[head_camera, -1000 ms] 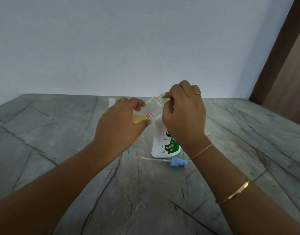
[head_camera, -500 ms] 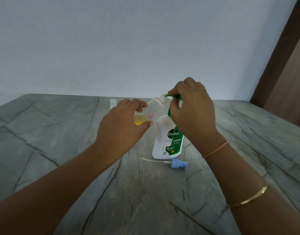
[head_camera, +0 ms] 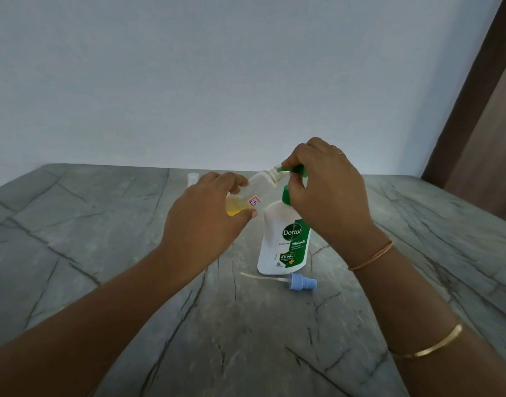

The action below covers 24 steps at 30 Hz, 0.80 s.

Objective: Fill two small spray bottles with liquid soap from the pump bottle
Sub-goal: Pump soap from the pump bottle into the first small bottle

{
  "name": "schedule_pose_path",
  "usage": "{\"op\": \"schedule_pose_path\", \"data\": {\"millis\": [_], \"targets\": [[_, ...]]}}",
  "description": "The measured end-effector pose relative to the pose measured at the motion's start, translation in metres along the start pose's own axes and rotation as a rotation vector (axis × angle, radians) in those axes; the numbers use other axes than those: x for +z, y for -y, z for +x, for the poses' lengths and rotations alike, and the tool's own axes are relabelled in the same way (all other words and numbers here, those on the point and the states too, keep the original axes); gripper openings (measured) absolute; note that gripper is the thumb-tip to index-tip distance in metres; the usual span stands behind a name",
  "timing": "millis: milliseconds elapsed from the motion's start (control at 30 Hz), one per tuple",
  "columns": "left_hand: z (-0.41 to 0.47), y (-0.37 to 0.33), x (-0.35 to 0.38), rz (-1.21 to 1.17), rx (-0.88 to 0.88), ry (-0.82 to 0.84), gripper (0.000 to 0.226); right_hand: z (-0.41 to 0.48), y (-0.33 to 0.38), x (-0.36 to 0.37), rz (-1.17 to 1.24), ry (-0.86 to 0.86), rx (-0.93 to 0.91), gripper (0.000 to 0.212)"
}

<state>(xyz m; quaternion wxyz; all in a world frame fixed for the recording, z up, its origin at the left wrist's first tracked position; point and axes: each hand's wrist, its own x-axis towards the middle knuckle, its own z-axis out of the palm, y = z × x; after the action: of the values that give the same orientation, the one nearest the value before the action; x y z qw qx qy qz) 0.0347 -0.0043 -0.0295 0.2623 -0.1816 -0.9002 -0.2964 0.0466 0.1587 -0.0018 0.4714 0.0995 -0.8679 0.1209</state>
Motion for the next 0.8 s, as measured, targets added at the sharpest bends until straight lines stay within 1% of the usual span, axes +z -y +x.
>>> {"op": "schedule_pose_path", "data": {"millis": [33,100,200,267,400,500,700,800], "targets": [[0.000,0.000,0.000,-0.001,-0.002,-0.001,0.047,0.003,-0.002,-0.004,0.011,0.042,-0.004,0.012],[0.000,0.000,0.001,-0.002,0.001,-0.004,0.046,0.004,-0.004,-0.006,0.018,0.060,-0.008,0.012],[-0.001,0.000,0.000,-0.012,0.010,-0.003,0.045,-0.001,-0.003,0.002,0.026,-0.036,0.029,0.011],[0.000,0.001,-0.001,-0.007,0.011,-0.007,0.045,-0.006,0.002,0.010,-0.005,-0.113,0.022,0.011],[0.001,0.004,-0.001,0.004,0.003,-0.012,0.045,-0.010,0.005,0.014,-0.040,-0.169,-0.008,0.010],[0.000,0.003,0.000,0.004,0.000,-0.009,0.045,-0.010,0.005,0.012,-0.047,-0.154,-0.003,0.010],[0.000,0.001,0.000,0.004,-0.013,0.005,0.048,-0.001,0.005,0.000,-0.081,-0.065,-0.045,0.015],[0.000,0.000,0.000,0.007,-0.007,0.003,0.048,-0.001,0.003,0.002,-0.090,-0.071,-0.053,0.014]]}}
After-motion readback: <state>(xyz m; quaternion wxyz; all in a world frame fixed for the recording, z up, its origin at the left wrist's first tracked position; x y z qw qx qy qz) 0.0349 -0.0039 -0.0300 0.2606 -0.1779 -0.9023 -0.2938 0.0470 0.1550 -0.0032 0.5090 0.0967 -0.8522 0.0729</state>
